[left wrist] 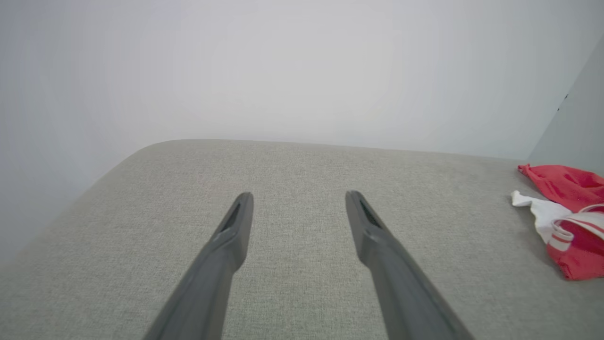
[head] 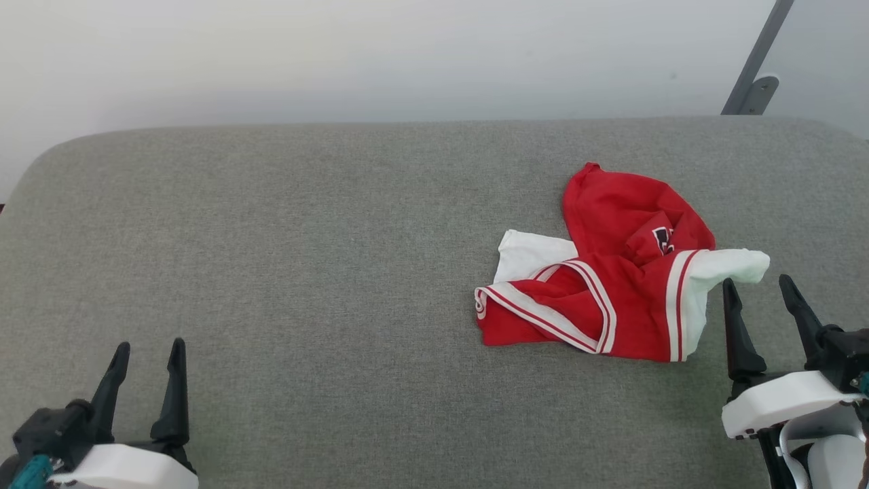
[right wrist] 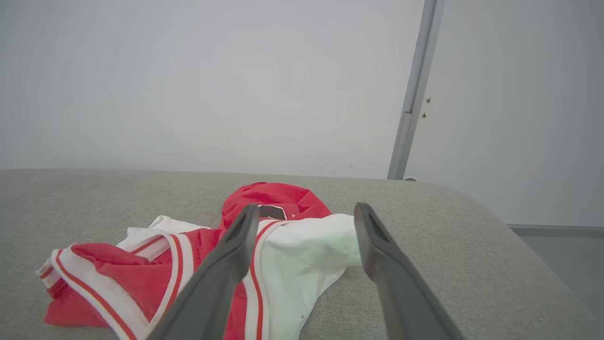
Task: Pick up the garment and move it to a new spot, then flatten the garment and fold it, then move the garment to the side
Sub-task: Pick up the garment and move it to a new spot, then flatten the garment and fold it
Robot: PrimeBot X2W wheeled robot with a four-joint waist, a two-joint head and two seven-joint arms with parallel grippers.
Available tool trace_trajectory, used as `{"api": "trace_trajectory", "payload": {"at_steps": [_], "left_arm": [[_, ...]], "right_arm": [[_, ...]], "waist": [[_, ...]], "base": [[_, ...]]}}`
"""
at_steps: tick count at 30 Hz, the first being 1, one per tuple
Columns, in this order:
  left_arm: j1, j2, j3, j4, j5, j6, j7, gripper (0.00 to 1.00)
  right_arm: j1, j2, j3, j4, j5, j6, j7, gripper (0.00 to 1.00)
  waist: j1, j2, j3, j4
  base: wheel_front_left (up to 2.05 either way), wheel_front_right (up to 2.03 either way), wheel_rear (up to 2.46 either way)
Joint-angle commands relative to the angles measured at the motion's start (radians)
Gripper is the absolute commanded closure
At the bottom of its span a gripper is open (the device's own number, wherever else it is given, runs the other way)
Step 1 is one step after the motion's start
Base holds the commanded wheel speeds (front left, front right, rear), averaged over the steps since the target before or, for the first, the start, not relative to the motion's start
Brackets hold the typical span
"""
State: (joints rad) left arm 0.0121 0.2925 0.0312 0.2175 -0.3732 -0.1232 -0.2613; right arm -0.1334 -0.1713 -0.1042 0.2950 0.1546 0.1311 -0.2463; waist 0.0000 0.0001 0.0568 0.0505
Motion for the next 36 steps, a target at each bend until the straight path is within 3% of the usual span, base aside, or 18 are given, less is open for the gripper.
{"api": "trace_trajectory", "payload": {"at_steps": [1,7,11,22,26,34,36], "left_arm": [[0.02,-0.007,0.012,-0.003,0.011,-0.004,-0.005,0.0],[0.032,-0.034,0.03,-0.015,0.034,-0.008,-0.005,0.0],[0.023,-0.043,0.017,-0.03,0.022,-0.008,-0.005,0.0],[-0.055,-0.061,-0.049,-0.042,-0.018,-0.008,-0.005,0.0],[-0.093,-0.067,-0.083,-0.037,-0.033,-0.008,-0.005,0.0],[-0.155,-0.076,-0.125,-0.027,-0.055,-0.008,-0.005,0.0],[-0.162,-0.077,-0.125,-0.022,-0.059,-0.008,-0.005,0.0]], "right_arm": [[0.007,-0.001,-0.004,-0.007,0.005,-0.001,0.004,0.0],[0.004,-0.001,0.002,-0.017,-0.003,-0.001,0.017,0.0],[-0.021,-0.043,0.028,-0.022,-0.009,-0.001,0.079,0.0],[-0.139,-0.365,0.187,-0.076,0.077,-0.001,0.577,0.0],[-0.208,-0.459,0.258,-0.095,0.105,-0.001,0.665,0.0],[-0.311,-0.548,0.408,-0.076,0.162,-0.001,0.747,0.0],[-0.327,-0.566,0.429,-0.07,0.18,-0.001,0.752,0.69]], "waist": [[0.0,-0.0001,0.004,-0.002],[0.0,-0.0001,0.016,-0.009],[0.0,-0.0001,0.044,-0.01],[0.0,-0.0001,0.175,0.026],[0.0,-0.0001,0.225,0.052],[0.0,-0.0001,0.296,0.101],[0.0,-0.0001,0.305,0.108]], "base": [[0.0,0.0,0.0],[0.0,0.0,0.0],[0.0,0.0,0.0],[0.0,0.0,0.0],[0.0,0.0,0.0],[0.0,0.0,0.0],[0.0,0.0,0.0]]}}
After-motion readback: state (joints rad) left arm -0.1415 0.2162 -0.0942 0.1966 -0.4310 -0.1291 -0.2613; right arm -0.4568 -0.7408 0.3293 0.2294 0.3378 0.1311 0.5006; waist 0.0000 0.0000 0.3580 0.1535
